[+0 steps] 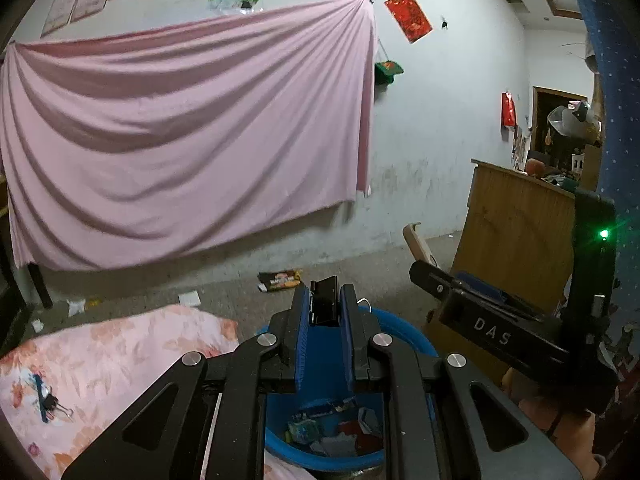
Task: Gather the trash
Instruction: 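Carry the phone case over the blue bucket and open the right tool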
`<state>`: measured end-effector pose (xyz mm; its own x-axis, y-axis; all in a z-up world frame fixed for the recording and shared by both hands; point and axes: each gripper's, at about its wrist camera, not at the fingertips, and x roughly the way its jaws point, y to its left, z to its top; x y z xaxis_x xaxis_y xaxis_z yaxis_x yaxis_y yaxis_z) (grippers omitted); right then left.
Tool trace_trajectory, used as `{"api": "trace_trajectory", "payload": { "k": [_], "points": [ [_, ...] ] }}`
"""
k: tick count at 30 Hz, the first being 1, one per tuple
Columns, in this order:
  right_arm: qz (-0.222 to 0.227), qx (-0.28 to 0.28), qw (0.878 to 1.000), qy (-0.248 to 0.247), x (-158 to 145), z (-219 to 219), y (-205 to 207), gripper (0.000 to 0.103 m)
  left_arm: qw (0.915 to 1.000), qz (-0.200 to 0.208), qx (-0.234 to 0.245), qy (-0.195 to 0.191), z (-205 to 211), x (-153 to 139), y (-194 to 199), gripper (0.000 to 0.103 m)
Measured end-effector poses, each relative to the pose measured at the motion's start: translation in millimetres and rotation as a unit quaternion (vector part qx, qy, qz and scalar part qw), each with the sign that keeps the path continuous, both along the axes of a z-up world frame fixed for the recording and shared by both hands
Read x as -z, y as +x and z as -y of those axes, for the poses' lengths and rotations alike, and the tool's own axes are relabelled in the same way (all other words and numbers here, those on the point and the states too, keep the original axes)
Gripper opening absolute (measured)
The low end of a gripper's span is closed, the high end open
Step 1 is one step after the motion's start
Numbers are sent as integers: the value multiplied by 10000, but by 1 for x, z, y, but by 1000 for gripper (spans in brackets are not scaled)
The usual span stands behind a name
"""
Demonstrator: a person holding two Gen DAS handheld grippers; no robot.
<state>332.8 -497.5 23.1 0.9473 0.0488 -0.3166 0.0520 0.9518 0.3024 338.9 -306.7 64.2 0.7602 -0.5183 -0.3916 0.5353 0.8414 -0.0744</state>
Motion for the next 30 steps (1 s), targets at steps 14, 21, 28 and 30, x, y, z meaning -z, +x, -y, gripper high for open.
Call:
{"api": "trace_trajectory", "payload": {
  "k": [14,21,28,30],
  "points": [
    [-541,-71,9985,50,13,5,13,64,9985,-547,28,69,-1,17,11,12],
    [-720,-96,9973,99,17,8,16,65,9976,-686,6,45,-5,18,15,12],
    [-786,-130,9968,114,16,8,17,66,9971,-752,13,80,-3,18,15,12],
    [-798,-129,9967,113,16,7,17,66,9970,-768,18,98,-3,18,16,12]
  ]
}}
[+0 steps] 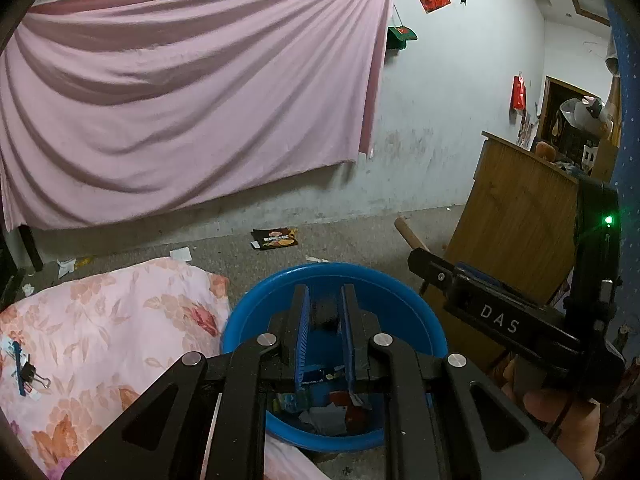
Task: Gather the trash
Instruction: 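Carry the phone case over the blue bucket and open the right tool, then move both tools back over the bed toward the toothbrush and clip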
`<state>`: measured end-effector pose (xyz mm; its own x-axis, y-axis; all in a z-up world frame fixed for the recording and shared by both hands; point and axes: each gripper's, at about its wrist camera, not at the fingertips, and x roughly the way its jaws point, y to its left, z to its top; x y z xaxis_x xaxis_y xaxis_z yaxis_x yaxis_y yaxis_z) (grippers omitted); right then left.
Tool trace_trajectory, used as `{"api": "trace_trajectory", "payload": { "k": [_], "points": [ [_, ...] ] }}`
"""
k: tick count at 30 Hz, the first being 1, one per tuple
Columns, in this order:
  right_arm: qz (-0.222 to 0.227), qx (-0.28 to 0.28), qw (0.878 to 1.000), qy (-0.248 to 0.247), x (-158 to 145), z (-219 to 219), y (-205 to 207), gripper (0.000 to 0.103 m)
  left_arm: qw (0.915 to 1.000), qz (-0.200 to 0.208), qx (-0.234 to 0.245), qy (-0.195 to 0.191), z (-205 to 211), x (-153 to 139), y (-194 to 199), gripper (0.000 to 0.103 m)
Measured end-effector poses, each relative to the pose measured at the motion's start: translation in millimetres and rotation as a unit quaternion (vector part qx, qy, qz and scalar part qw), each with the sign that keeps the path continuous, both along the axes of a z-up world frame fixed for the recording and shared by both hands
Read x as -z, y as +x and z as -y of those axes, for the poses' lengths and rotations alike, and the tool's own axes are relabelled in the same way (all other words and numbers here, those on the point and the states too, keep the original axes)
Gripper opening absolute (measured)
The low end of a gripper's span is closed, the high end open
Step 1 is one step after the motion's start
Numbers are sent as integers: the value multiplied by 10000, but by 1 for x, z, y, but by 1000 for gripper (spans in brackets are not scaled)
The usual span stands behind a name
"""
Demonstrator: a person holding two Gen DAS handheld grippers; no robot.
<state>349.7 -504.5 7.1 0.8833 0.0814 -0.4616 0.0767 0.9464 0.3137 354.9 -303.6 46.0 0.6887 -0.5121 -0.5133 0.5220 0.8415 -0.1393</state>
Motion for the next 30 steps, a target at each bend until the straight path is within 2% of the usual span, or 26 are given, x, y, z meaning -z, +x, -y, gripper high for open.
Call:
{"api": "trace_trajectory", "payload": {
  "k": [11,16,21,25,30],
  "points": [
    [-36,8,10000,39,0,1,2,66,9999,-110,-33,62,0,4,5,14],
    [-32,8,10000,31,0,1,1,66,9999,-119,-66,-3,-4,4,5,25],
    [-23,8,10000,33,-1,0,2,66,9998,-80,-169,-20,-10,3,7,26],
    [32,-11,10000,25,-2,-2,1,66,9994,-2,-341,-111,-21,-2,5,35],
    [193,-50,9998,8,-8,-6,1,66,9976,254,-629,-153,-43,-16,0,35]
  ]
}}
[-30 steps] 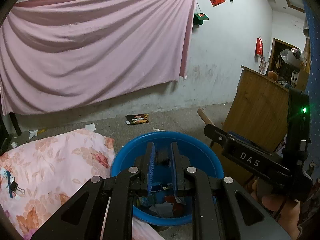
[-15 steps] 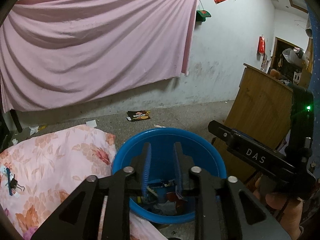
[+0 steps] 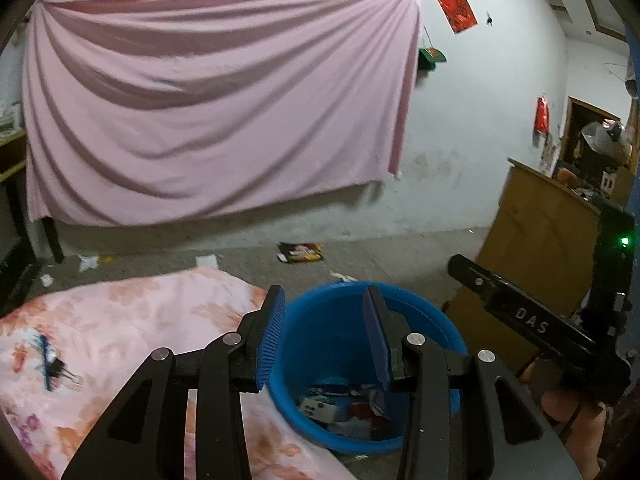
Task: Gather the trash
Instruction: 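Move both tools back over the bed toward the toothbrush and clip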
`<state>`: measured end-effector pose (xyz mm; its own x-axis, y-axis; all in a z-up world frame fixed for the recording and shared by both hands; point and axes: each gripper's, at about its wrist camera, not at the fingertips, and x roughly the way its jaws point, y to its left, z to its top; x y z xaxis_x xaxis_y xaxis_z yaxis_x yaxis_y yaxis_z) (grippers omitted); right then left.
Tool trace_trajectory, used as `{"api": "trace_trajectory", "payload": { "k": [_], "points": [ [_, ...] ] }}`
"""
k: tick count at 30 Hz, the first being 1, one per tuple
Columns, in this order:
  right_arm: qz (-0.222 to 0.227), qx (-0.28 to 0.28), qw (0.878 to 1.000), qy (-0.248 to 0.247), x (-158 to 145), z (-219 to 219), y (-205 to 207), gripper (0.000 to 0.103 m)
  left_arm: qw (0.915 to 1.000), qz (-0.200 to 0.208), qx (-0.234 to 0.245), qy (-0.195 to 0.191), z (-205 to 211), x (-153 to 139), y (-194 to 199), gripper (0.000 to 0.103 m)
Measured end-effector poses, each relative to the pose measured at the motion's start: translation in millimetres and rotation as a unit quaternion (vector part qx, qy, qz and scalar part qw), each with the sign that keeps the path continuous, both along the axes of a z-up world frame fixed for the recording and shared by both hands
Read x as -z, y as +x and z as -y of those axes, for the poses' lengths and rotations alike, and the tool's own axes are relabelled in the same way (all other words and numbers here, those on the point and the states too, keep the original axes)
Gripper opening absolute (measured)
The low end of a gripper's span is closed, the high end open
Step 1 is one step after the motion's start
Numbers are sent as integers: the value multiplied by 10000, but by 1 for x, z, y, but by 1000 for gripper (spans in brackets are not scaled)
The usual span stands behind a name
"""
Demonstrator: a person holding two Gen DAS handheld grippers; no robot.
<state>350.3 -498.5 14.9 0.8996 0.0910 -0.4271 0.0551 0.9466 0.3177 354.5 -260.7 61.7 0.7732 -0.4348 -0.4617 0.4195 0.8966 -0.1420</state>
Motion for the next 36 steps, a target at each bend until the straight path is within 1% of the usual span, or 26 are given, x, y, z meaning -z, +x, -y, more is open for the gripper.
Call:
{"api": "trace_trajectory", "payload": {
  "k": [2,4,8,11,13,15,16,17,18,20,22,23,29,36],
  "points": [
    [121,-17,9999,-22,-4,-4,-1,66,9999,93,-118,1,-10,-5,-2,39],
    [236,-41,9997,-70,-8,-9,-2,66,9994,197,-264,-39,-22,-11,-5,49],
    [515,-90,9984,-209,-17,-23,-3,68,9977,382,-545,-144,-48,-21,-11,59],
    [699,-137,9970,-315,-23,-34,-4,73,9953,505,-803,-213,-70,-26,-15,70],
    [810,-173,9959,-353,-25,-40,-3,77,9935,567,-946,-265,-84,-27,-18,83],
    [966,-229,9943,-393,-29,-49,-4,79,9903,669,-1170,-331,-100,-29,-21,89],
    [1039,-257,9934,-414,-30,-54,-4,81,9888,706,-1267,-358,-108,-29,-22,96],
    [1101,-280,9926,-428,-31,-58,-5,81,9874,732,-1349,-381,-114,-29,-22,99],
    [1183,-312,9915,-449,-33,-63,-5,82,9857,764,-1446,-408,-120,-29,-23,101],
    [1323,-381,9892,-495,-35,-73,-6,86,9816,844,-1645,-471,-136,-29,-29,101],
    [1489,-451,9864,-520,-38,-82,-7,101,9789,880,-1783,-464,-149,-28,-33,101],
    [1572,-468,9851,-527,-39,-86,-8,103,9768,917,-1881,-447,-156,-28,-35,101],
    [1992,-713,9753,-632,-45,-117,-10,103,9679,1078,-2240,-368,-192,-24,-47,101],
    [2284,-943,9667,-670,-47,-158,-16,103,9559,1271,-2632,-274,-229,-20,-61,101]
  ]
}}
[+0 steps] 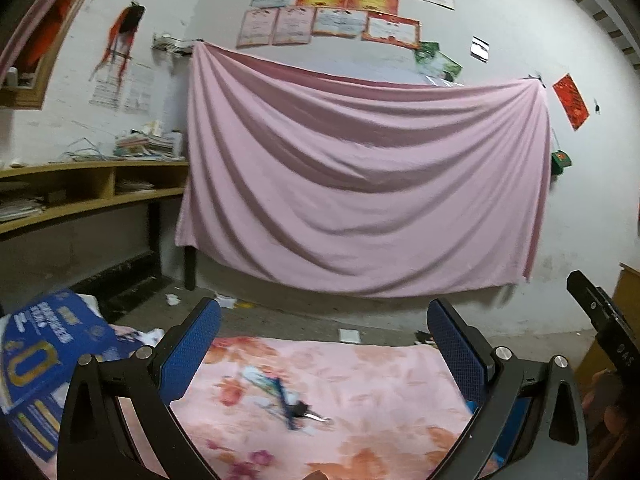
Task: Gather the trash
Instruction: 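Move both tools back over the bed toward the toothbrush and clip, then grasp the blue toothbrush with the left tool while the right tool grasps the black binder clip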
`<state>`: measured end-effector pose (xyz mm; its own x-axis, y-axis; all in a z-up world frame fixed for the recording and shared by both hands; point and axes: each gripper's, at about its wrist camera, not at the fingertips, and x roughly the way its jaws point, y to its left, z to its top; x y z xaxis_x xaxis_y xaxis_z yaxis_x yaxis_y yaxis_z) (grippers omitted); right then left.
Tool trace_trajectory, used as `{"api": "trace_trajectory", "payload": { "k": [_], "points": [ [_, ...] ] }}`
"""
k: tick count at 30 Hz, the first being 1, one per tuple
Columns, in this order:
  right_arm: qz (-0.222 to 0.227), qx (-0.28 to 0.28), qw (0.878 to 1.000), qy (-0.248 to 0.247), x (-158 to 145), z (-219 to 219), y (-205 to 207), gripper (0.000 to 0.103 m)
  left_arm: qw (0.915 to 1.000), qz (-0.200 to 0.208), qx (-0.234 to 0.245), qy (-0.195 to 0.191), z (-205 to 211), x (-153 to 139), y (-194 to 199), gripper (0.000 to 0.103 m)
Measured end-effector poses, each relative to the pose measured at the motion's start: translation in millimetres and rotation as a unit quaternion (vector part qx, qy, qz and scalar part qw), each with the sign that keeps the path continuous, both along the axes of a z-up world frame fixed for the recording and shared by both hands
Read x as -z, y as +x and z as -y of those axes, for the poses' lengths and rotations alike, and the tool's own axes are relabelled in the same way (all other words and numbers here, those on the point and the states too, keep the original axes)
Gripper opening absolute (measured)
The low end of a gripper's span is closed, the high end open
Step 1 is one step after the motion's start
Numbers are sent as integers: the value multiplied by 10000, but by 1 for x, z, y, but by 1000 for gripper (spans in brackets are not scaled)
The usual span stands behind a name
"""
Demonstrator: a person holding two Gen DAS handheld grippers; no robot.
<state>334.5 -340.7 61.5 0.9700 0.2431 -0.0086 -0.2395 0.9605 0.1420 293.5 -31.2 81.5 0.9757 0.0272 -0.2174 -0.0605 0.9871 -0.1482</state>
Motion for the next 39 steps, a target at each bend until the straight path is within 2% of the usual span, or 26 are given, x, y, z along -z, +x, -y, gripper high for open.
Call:
{"api": "trace_trajectory", "payload": {
  "k": [6,17,22,29,32,33,34,35,39],
  "points": [
    [132,-236,9995,-155,1,-36,-1,103,9996,44,-258,81,-27,9,-11,101],
    [-92,-730,9956,-580,16,-101,11,103,9985,-71,-484,232,-64,34,-20,101],
    [-415,-1026,9899,-886,29,-125,23,103,9984,-272,-441,221,-74,46,-16,101],
    [-1201,-1457,9745,-1214,46,-147,50,102,9944,-962,-293,324,-76,67,7,101],
    [-1626,-1633,9646,-1279,56,-152,63,91,9911,-1278,-222,302,-76,76,21,101],
    [-1756,-1688,9610,-1307,59,-153,67,83,9901,-1358,-224,293,-78,78,25,101],
    [-1924,-1732,9564,-1352,62,-155,72,78,9882,-1493,-215,272,-78,82,30,100],
    [-2062,-1783,9522,-1376,65,-158,76,77,9866,-1600,-203,244,-79,85,35,100],
    [-2687,-2097,9281,-1498,81,-169,91,63,9802,-1972,-116,128,-83,99,52,88]
  ]
}}
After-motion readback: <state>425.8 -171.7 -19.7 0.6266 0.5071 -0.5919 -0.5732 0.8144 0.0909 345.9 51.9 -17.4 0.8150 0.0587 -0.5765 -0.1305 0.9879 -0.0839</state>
